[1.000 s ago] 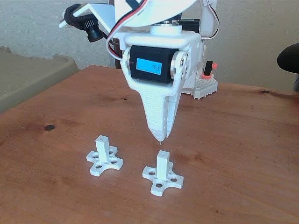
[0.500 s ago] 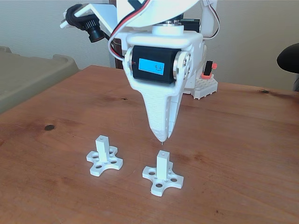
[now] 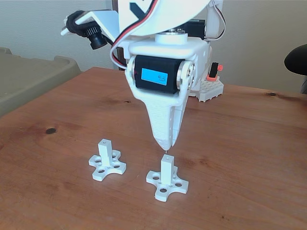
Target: Grab the screw and set it in the hole.
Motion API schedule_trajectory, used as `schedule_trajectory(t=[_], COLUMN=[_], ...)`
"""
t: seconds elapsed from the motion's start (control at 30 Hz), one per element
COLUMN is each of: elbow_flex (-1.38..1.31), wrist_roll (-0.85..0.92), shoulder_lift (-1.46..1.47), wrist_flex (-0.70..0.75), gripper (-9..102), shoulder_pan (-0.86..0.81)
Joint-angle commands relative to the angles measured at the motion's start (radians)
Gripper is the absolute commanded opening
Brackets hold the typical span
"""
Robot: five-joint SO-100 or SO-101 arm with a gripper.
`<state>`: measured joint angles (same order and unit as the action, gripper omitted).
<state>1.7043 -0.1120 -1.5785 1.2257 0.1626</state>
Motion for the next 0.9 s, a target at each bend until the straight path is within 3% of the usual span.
schedule_trajectory(t=[0.0, 0.87], elbow_flex=[-0.084, -0.109], wrist_roll=[-0.012, -0.017], shoulder_lift=[-0.020, 0.017], wrist_flex=[-0.005, -0.011], gripper=[-4, -4], shoulder_pan=[0.009, 0.018])
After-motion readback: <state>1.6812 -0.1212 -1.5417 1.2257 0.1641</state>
